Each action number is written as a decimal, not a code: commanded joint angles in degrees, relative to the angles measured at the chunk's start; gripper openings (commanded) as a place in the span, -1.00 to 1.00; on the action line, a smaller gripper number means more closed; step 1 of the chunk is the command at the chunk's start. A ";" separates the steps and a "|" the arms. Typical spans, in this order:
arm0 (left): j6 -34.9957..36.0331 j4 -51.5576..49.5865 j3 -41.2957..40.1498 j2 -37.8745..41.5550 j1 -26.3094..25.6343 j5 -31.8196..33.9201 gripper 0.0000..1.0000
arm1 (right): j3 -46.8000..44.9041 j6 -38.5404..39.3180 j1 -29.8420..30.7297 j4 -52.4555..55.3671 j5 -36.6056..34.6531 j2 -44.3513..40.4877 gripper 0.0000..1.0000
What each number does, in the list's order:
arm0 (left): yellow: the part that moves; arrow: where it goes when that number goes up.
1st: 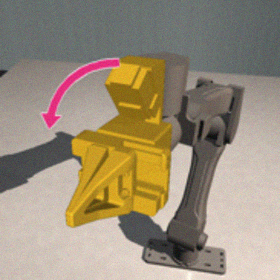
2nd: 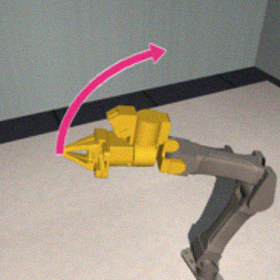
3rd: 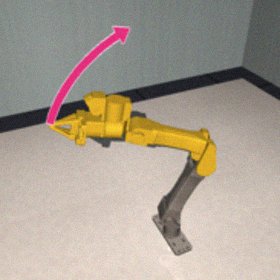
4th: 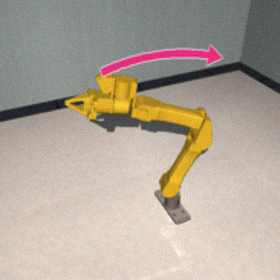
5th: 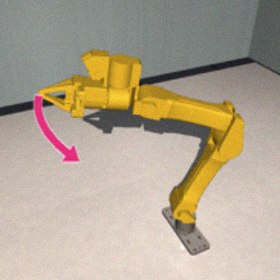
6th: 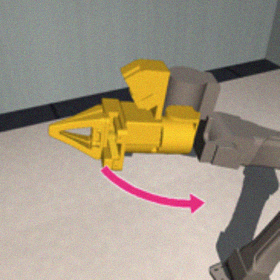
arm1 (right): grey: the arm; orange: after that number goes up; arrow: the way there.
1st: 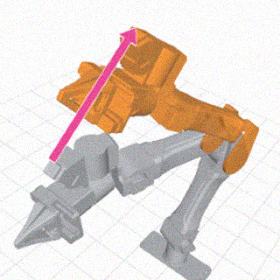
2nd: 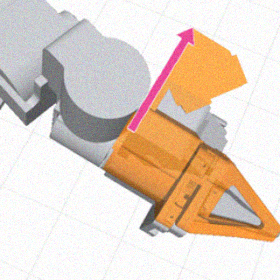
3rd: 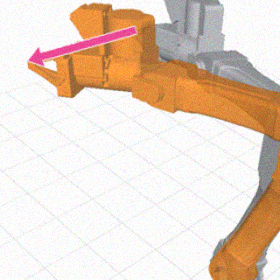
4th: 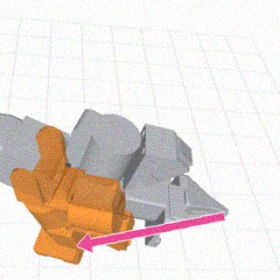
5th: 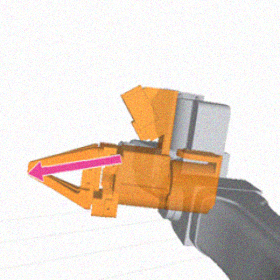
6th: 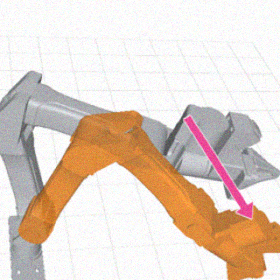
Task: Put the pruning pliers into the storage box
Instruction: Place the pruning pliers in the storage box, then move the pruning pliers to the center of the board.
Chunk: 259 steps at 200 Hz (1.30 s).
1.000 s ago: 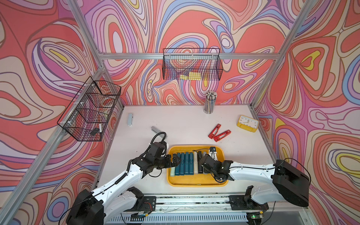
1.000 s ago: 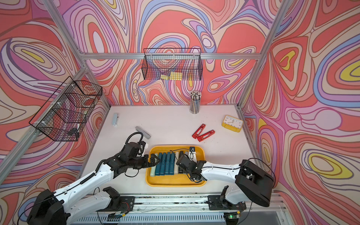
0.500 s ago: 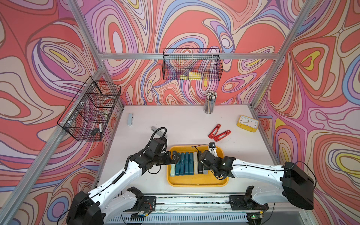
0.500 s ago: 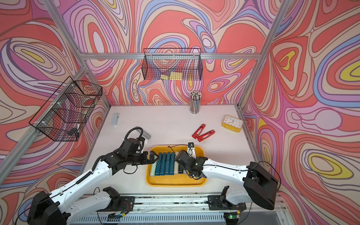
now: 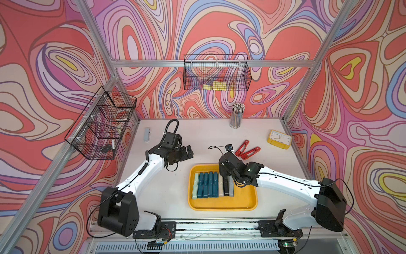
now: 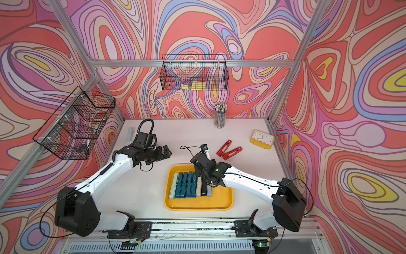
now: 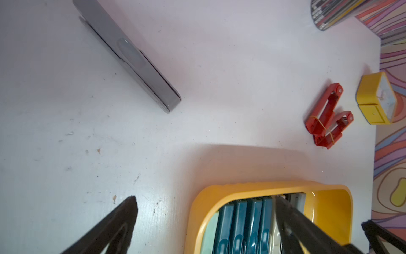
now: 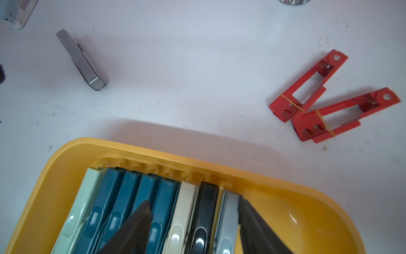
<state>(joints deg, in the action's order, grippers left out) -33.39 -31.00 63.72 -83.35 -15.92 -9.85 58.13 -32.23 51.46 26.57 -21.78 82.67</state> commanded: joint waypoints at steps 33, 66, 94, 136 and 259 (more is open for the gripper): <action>-3.27 -0.91 11.17 -14.10 5.26 -0.59 0.98 | 1.37 5.01 -3.28 -6.31 11.78 3.95 0.52; -9.56 0.34 14.04 -19.25 5.38 -0.89 0.99 | 0.37 6.12 -5.62 -8.73 16.34 4.33 0.55; -15.65 0.64 14.11 -22.27 5.11 0.37 0.98 | -1.14 6.08 -7.60 -12.12 19.83 3.43 0.56; -20.29 0.45 12.38 -22.50 4.16 5.34 0.93 | 0.86 8.87 -9.04 -13.73 23.54 2.90 0.65; -23.02 2.38 15.28 -30.27 2.39 8.20 0.55 | -1.79 8.94 -11.38 -13.64 26.02 1.00 0.72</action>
<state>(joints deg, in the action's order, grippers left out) -54.81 -28.88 76.79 -112.27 -12.82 -3.92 57.30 -23.44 40.66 13.28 3.62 85.03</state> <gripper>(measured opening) 0.801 0.859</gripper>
